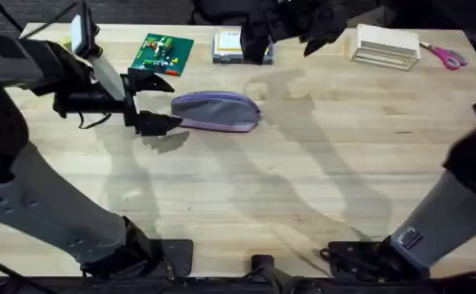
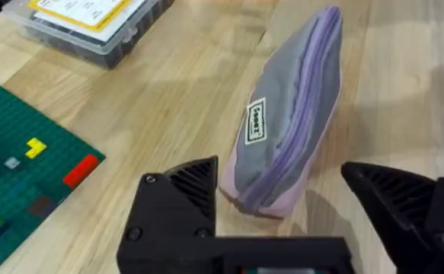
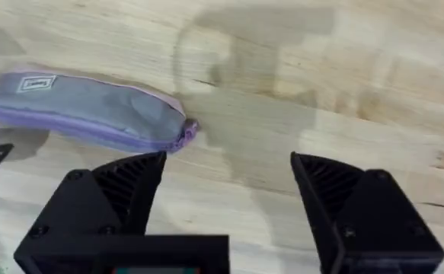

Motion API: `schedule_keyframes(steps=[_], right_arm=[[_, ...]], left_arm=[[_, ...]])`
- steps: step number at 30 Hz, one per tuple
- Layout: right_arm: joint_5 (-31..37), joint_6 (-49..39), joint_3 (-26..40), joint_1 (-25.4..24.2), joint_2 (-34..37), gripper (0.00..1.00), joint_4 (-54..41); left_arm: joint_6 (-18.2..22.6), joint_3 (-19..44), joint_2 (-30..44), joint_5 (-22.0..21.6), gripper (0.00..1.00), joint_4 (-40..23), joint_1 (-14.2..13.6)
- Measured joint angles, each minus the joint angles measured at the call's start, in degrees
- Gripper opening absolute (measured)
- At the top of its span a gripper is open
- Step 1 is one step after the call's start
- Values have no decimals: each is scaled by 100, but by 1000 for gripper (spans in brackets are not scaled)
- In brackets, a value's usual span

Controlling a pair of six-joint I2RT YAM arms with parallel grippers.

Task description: Unzip the bag, pick up the pens from the table one at a time and place them inside, then zip the bag closed.

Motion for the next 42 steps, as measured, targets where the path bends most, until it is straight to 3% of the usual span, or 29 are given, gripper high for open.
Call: schedule_keyframes(steps=[9,18,22,29,30,37,42], right_arm=[[57,-91,-200,0,-709,997,-63],[61,-247,-1419,-4,-2079,997,10],[61,-309,-2022,-4,-2722,997,81],[79,-332,-3080,-7,-3837,997,604],[79,-330,-3462,-7,-4265,998,746],[79,-330,-3933,-7,-4910,997,791],[79,-328,-4110,-7,-5286,997,777]], left_arm=[[4,332,-988,-373,995,-402,1],[-3,332,-1958,-527,993,-942,0],[-201,332,-2416,-592,994,-1138,0],[-981,332,-3217,-986,994,-1323,-108],[-1509,332,-3551,-1249,994,-1331,-260],[-2864,332,-4329,-1889,994,-1377,-577],[-3327,332,-4739,-2170,994,-1600,-656]])
